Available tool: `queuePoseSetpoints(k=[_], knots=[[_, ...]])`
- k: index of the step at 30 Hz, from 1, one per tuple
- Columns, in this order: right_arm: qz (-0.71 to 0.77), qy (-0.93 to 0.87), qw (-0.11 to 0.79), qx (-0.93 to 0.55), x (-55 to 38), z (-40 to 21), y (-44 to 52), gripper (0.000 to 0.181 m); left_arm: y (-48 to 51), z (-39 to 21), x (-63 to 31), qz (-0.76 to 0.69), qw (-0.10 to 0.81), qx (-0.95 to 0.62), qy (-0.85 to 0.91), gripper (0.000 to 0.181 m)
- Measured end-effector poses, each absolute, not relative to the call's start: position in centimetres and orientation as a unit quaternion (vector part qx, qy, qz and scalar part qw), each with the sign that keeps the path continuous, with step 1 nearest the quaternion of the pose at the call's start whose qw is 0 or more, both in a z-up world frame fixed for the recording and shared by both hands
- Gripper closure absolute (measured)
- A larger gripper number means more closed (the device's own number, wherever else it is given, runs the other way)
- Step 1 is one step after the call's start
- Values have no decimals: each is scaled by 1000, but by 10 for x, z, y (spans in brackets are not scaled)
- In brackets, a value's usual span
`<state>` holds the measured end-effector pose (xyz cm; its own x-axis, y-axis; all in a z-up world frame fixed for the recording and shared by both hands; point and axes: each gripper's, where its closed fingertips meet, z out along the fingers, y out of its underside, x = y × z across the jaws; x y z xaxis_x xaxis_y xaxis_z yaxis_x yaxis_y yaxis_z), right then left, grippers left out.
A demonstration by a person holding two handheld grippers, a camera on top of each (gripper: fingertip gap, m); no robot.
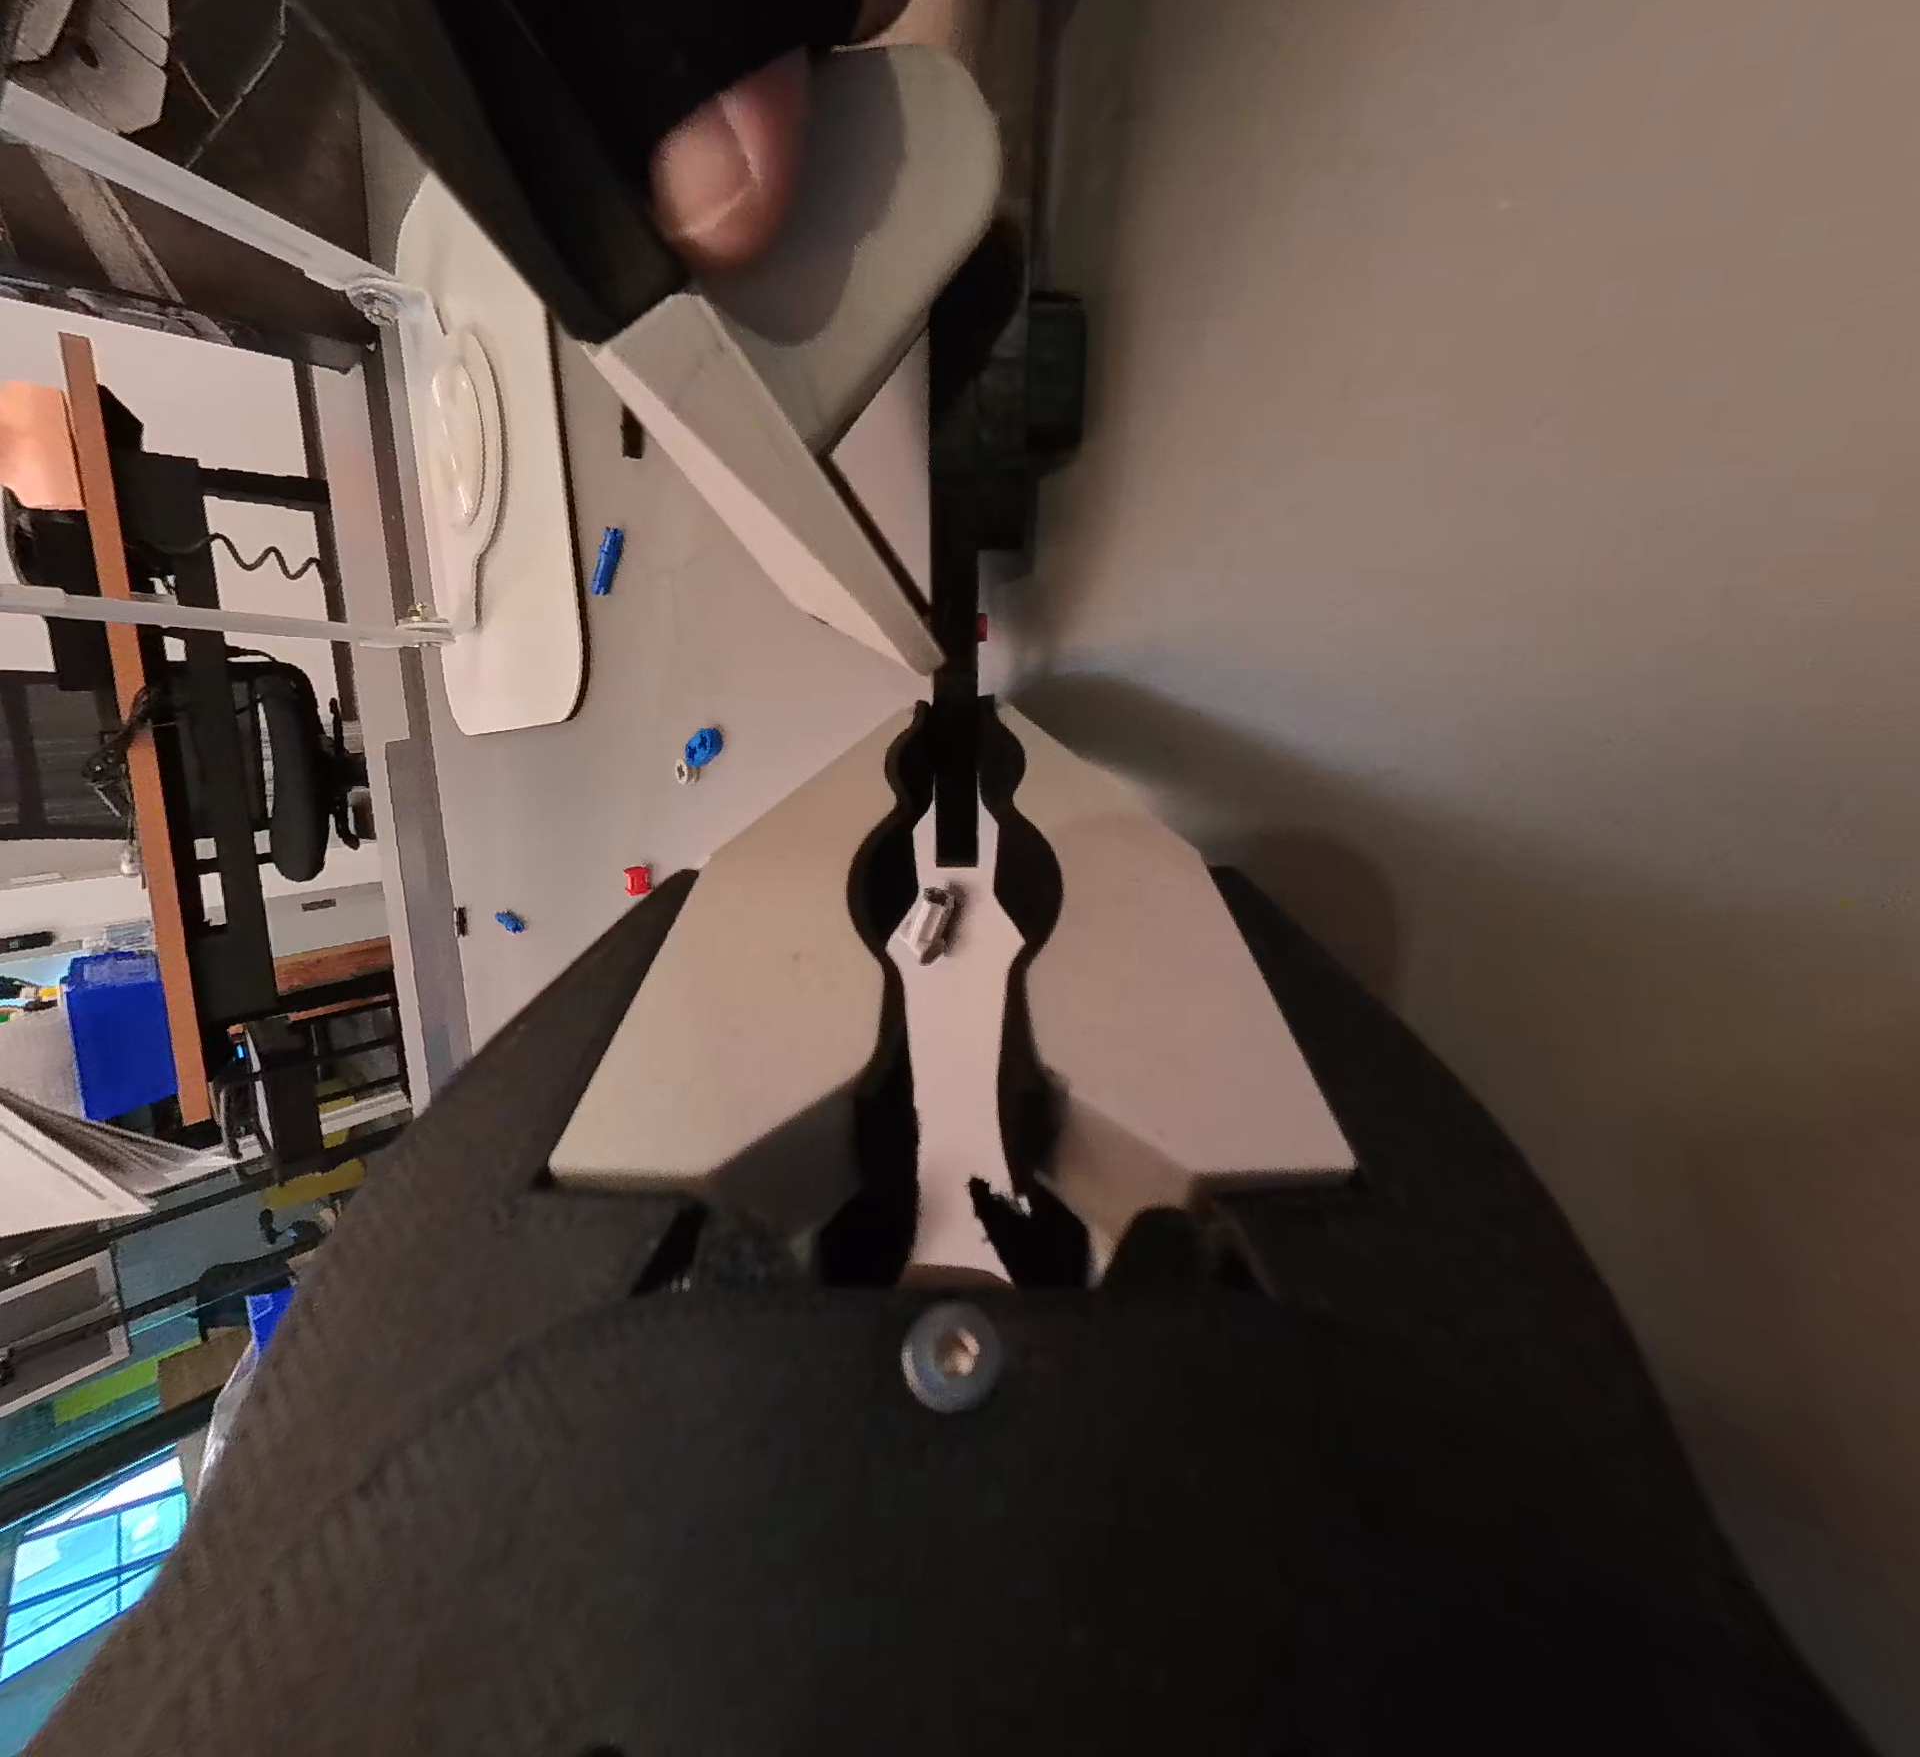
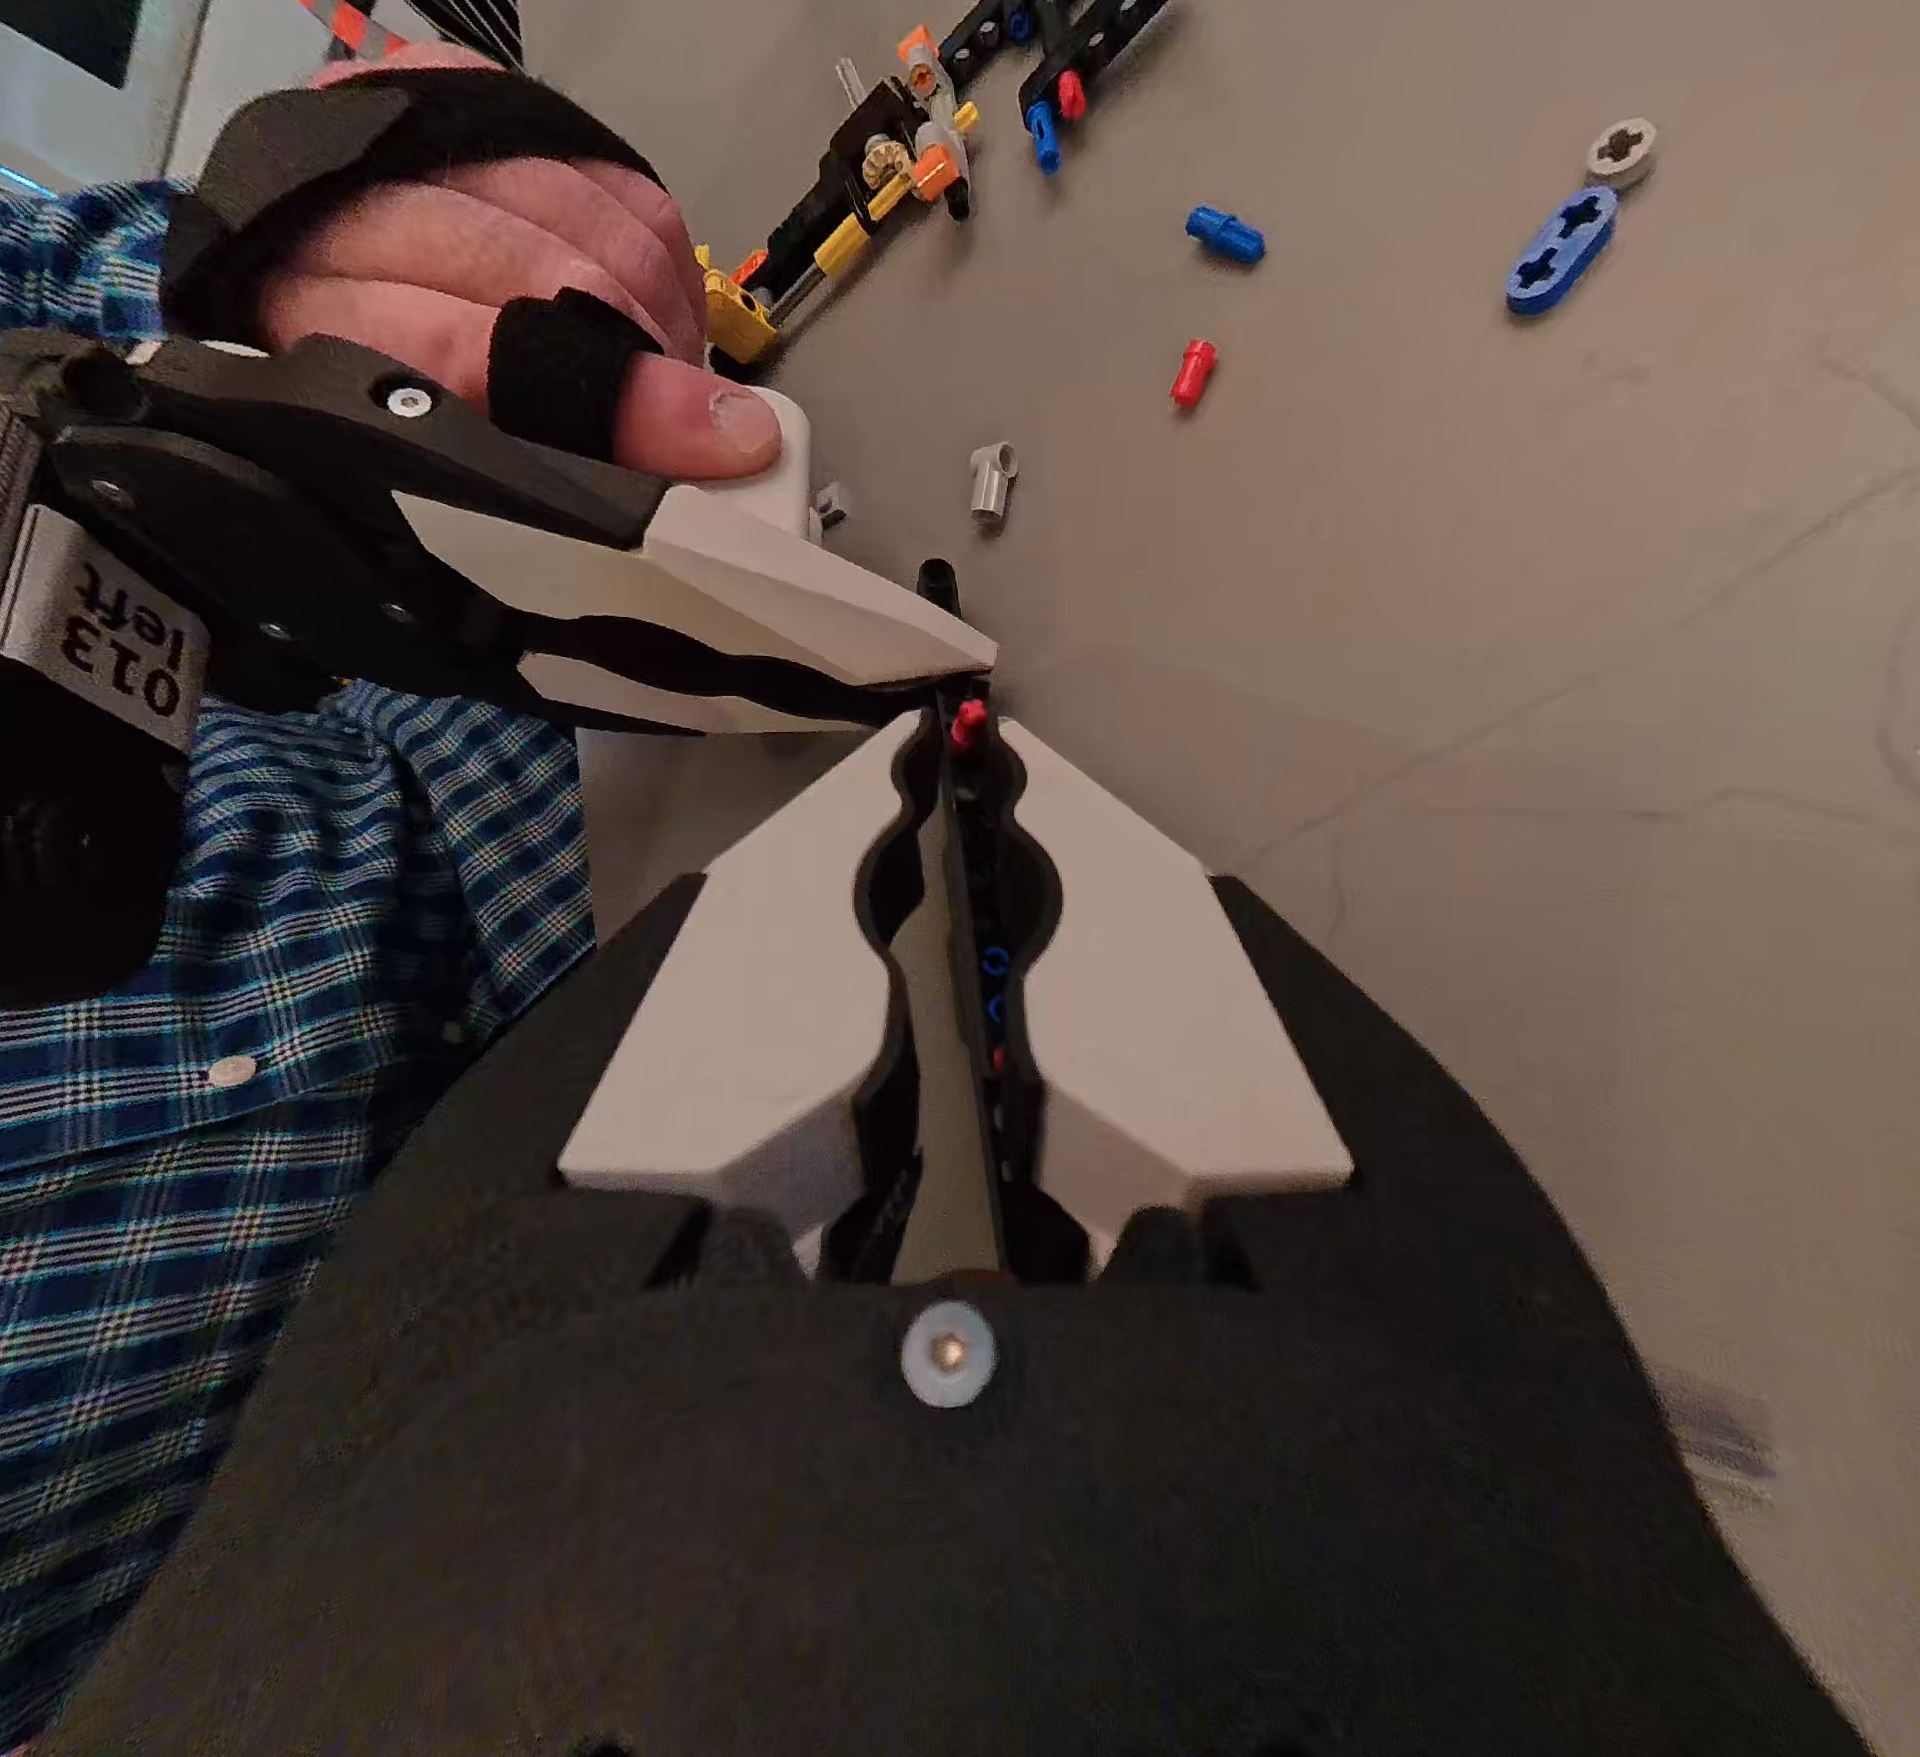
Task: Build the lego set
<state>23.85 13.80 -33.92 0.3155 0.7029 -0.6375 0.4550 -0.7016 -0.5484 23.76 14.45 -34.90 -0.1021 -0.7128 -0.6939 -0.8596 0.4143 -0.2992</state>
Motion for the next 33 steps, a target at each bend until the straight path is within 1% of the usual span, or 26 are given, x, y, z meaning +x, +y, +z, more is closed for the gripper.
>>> queuePoseSetpoints(k=[10, 25, 33], knots=[[471, -346, 127, -801, 241, -339, 141, 179, 146, -351, 237, 90, 396, -526, 747, 175], [466, -333, 150, -806, 243, -338, 147, 180, 152, -352, 236, 93, 405, -530, 739, 175], [468, -331, 158, -804, 242, -337, 148, 180, 154, -352, 235, 93, 396, -532, 743, 175]])
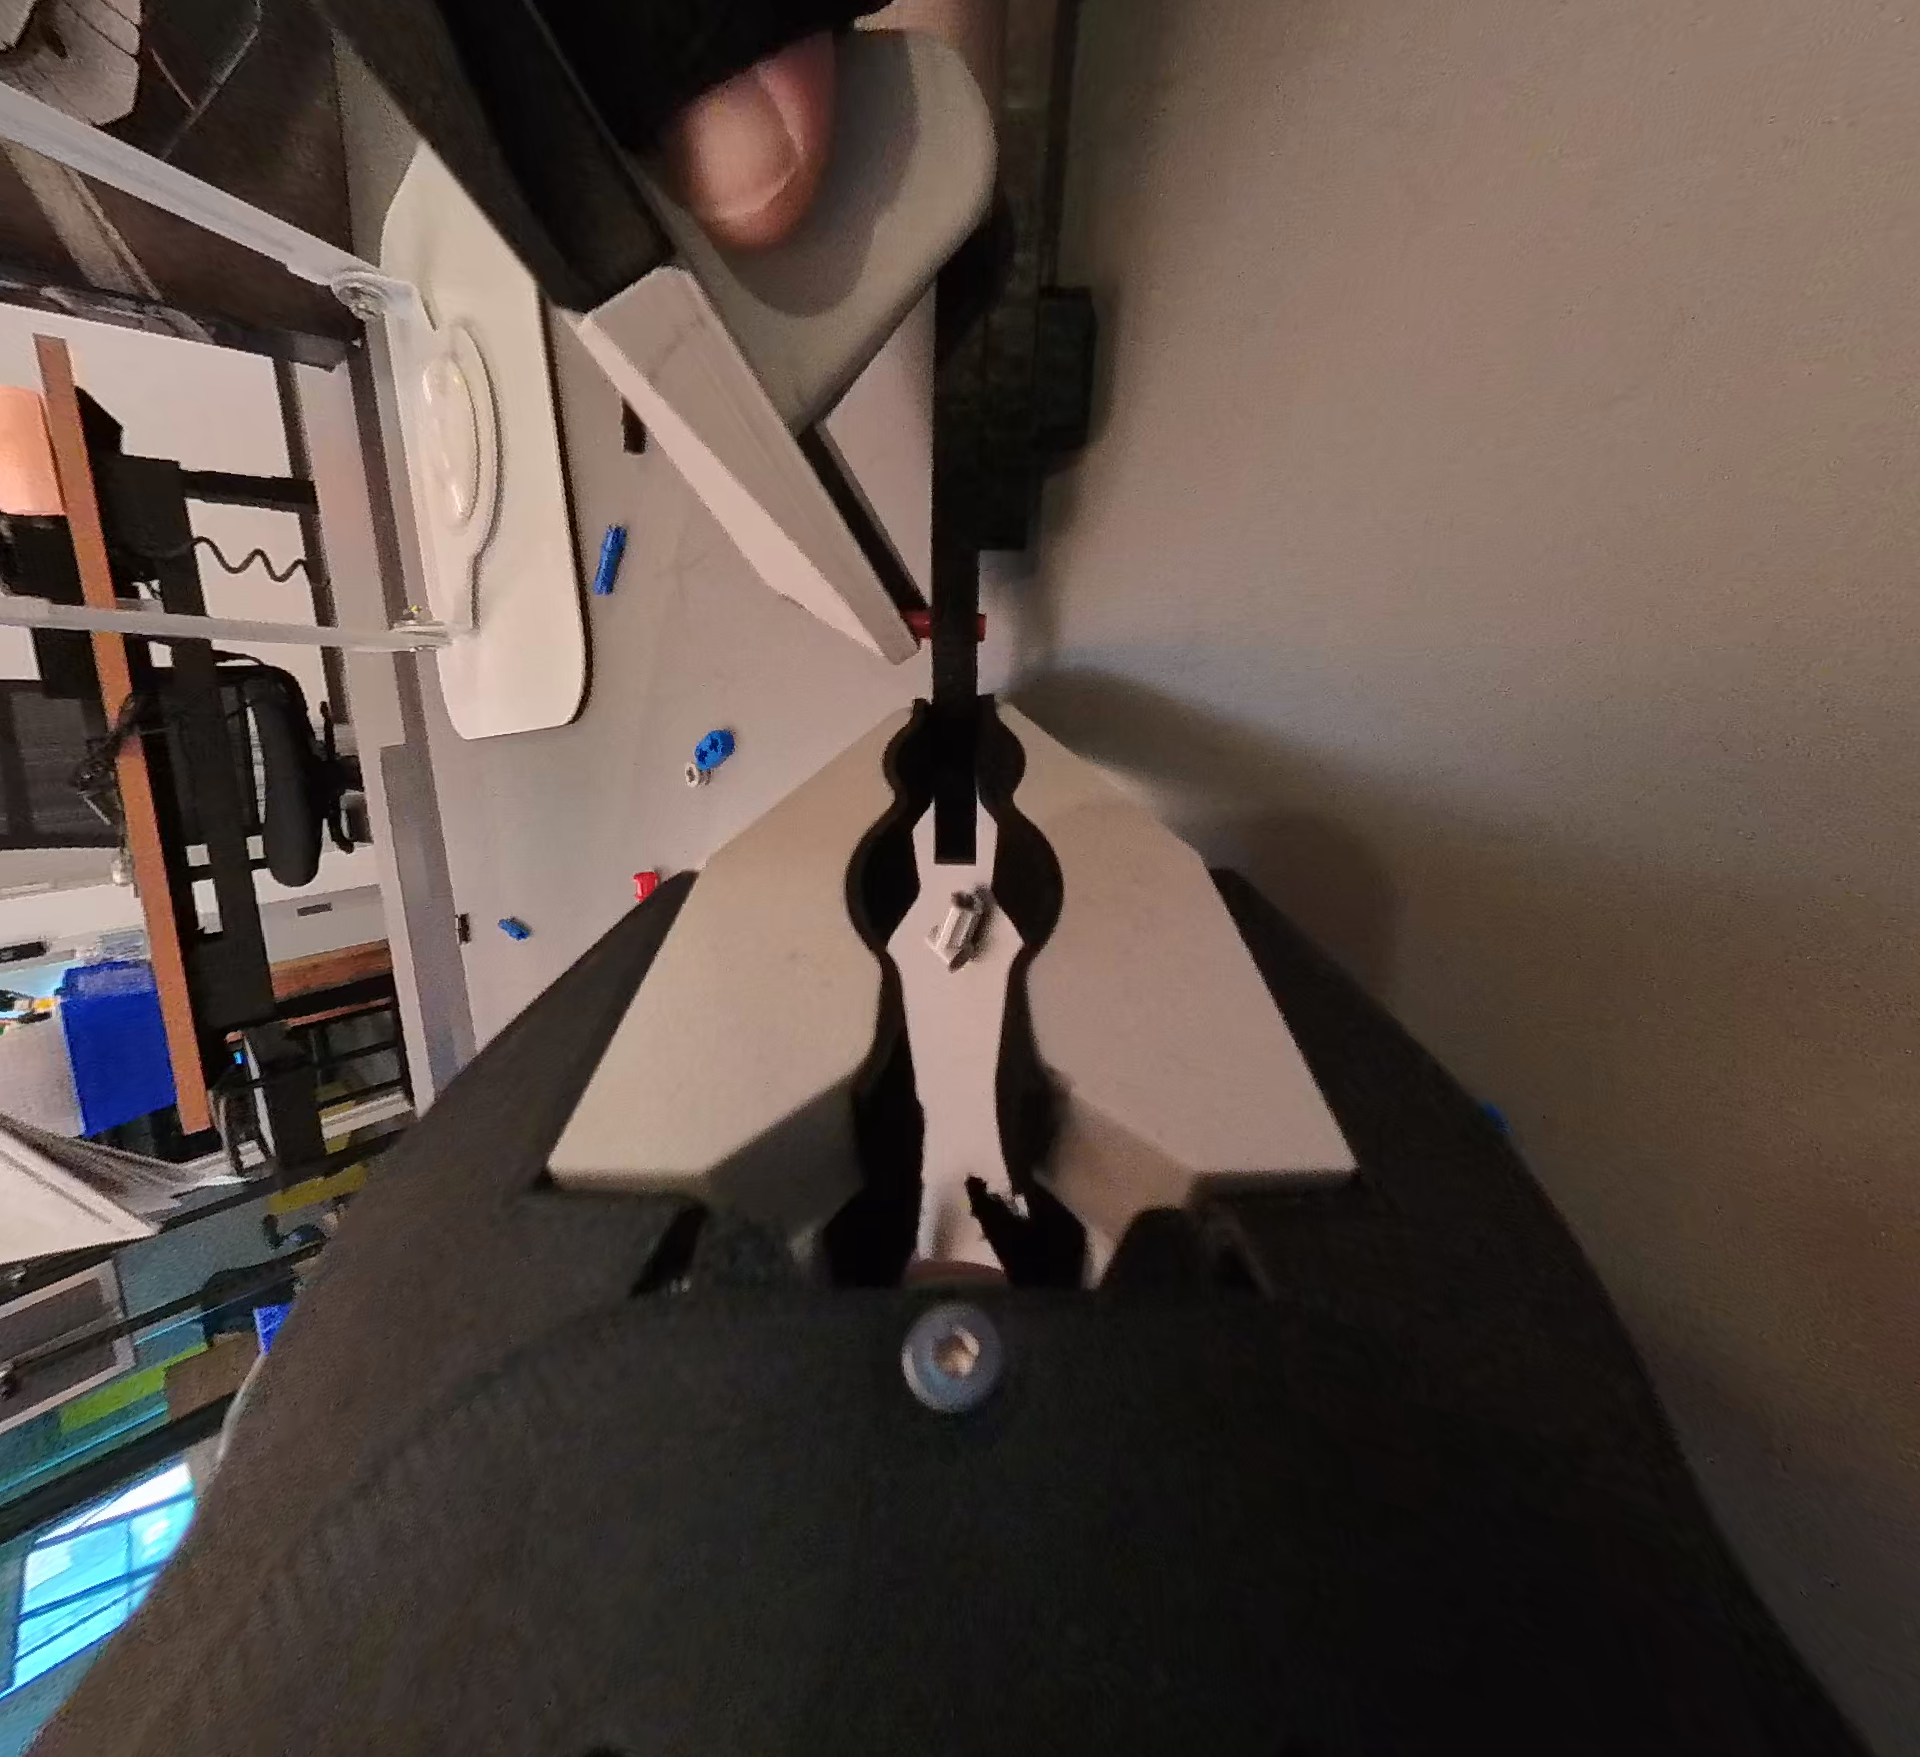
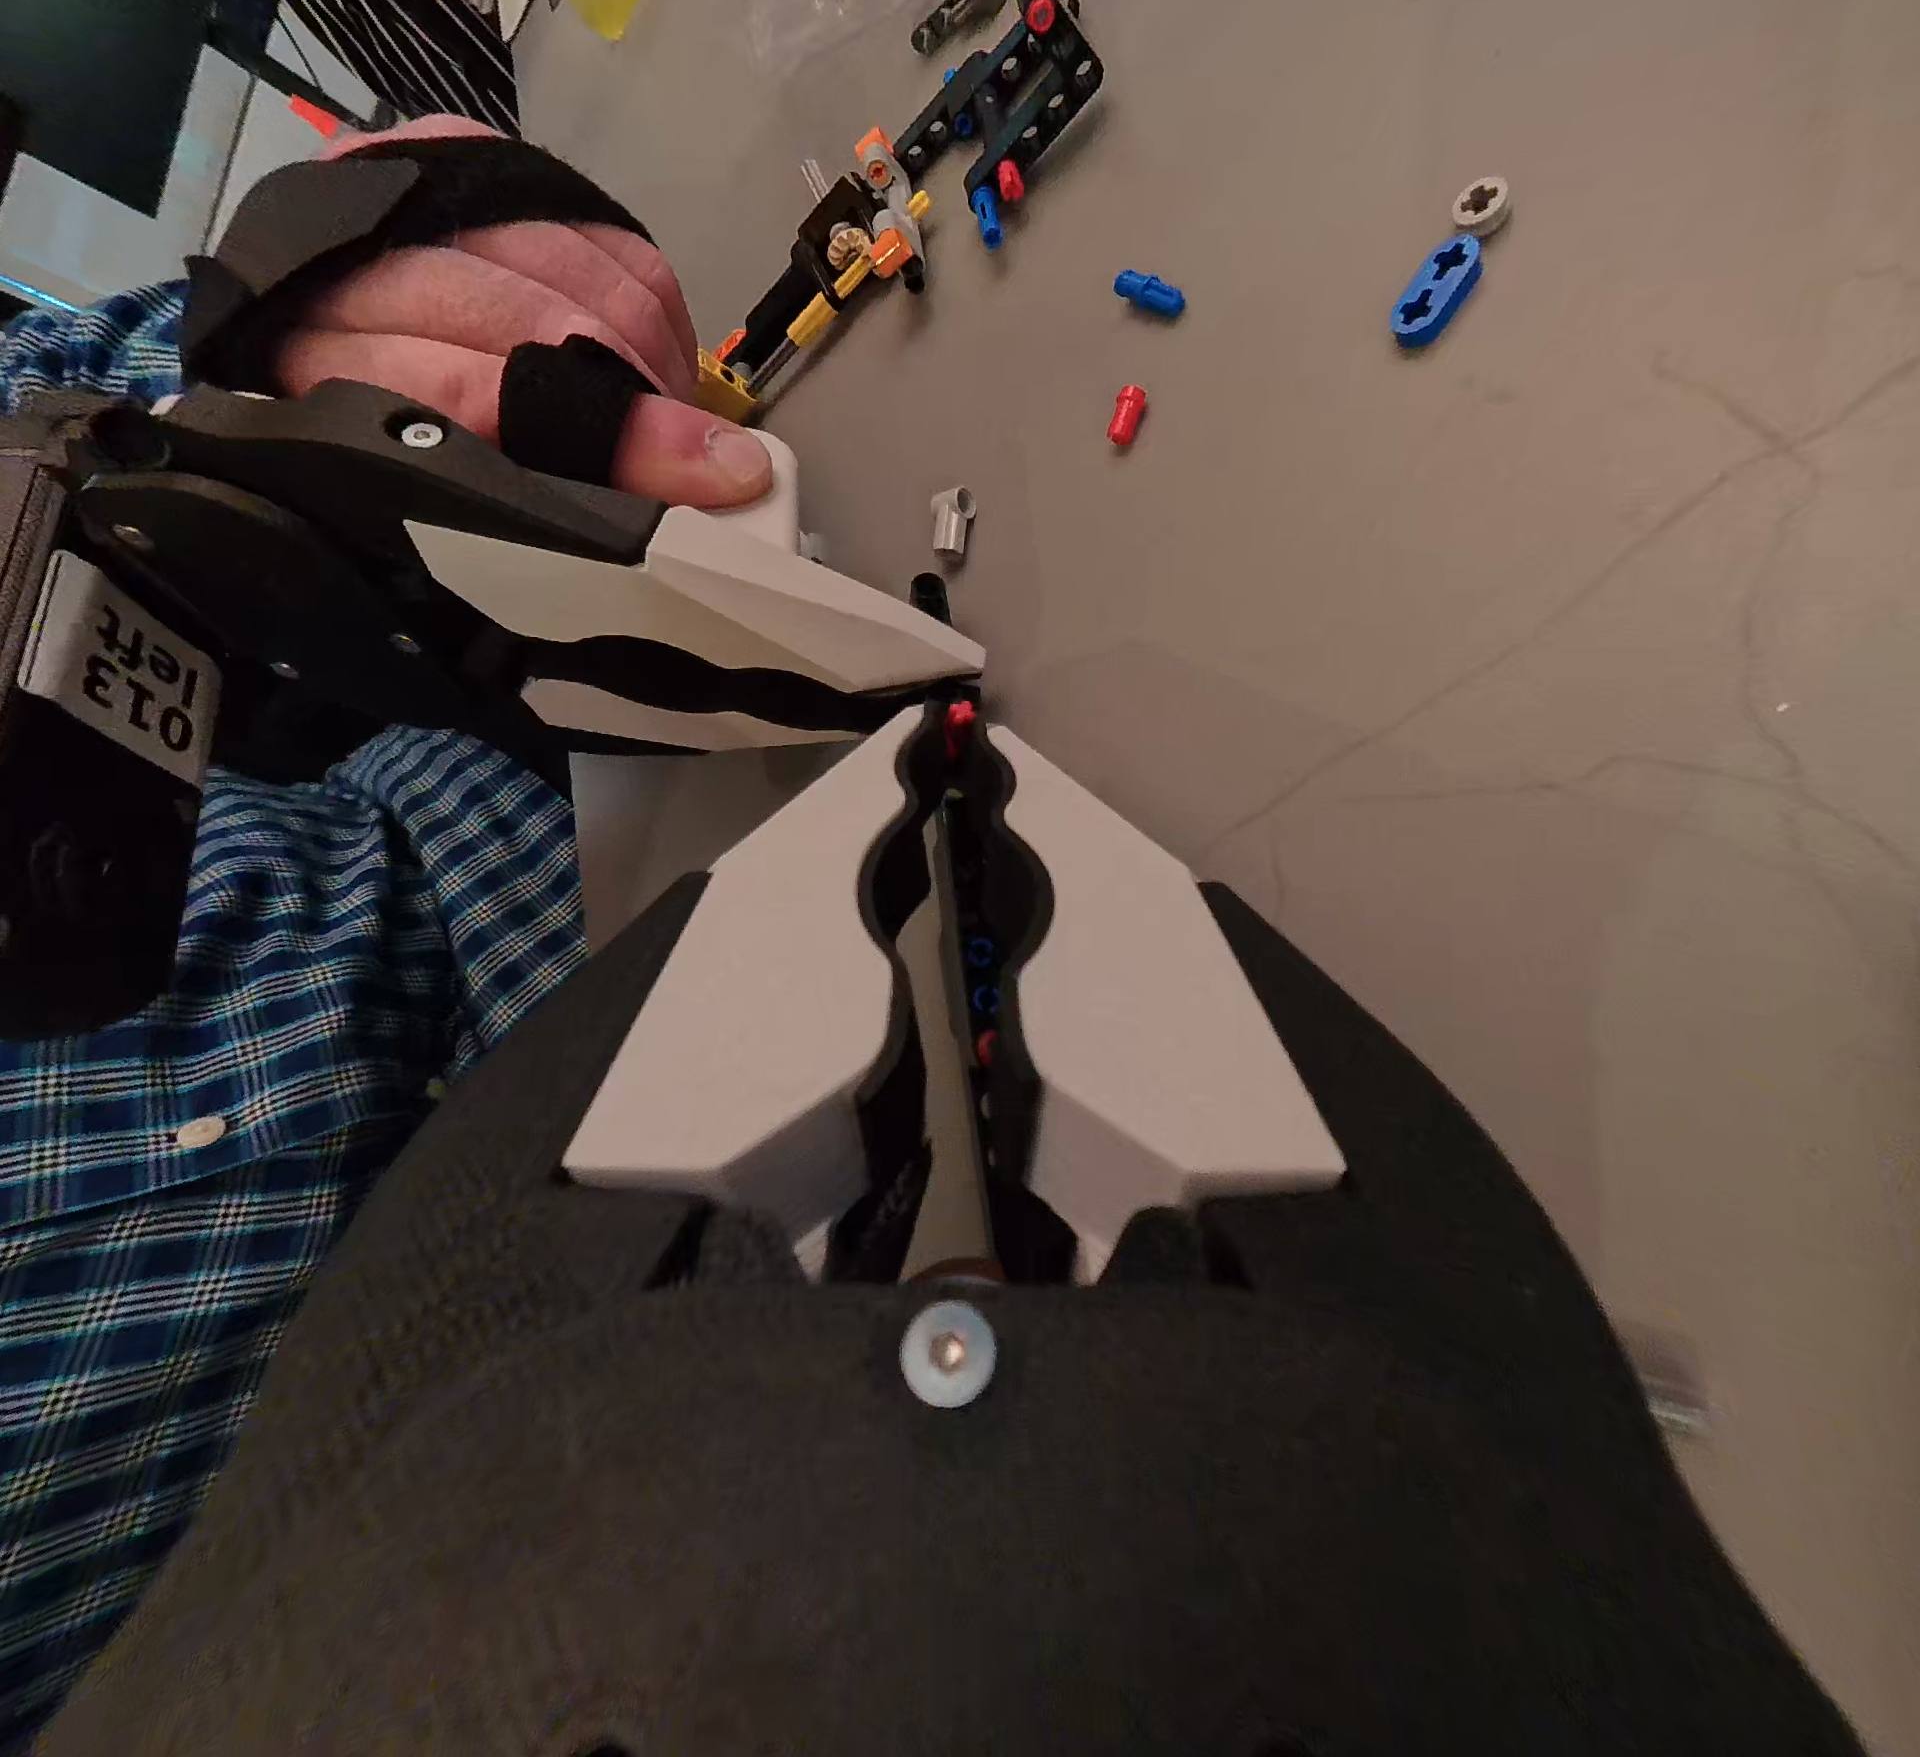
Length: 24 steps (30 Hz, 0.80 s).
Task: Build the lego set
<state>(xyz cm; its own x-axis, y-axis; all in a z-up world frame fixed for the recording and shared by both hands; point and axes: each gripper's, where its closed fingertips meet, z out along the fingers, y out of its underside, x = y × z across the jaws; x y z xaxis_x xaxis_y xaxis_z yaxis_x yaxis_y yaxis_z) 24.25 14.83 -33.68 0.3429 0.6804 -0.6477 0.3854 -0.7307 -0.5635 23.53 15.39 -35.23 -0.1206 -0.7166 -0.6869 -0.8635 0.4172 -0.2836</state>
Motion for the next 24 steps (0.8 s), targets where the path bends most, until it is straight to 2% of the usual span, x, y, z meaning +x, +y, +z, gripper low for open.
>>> queuePoseSetpoints(k=[9, 11, 17, 20, 22, 24], knots=[[502, -304, 141, -797, 244, -332, 151, 180, 158, -350, 245, 91, 401, -531, 741, 167], [504, -306, 139, -796, 244, -332, 150, 181, 158, -349, 244, 92, 403, -526, 743, 174], [514, -300, 137, -792, 244, -330, 151, 180, 158, -346, 246, 66, 412, -537, 733, 174], [523, -293, 137, -789, 244, -329, 152, 180, 154, -347, 246, 44, 402, -533, 743, 161], [524, -296, 131, -788, 244, -329, 150, 180, 154, -346, 246, 42, 404, -533, 742, 167], [522, -296, 131, -789, 244, -330, 150, 180, 154, -347, 246, 34, 407, -536, 739, 165]])
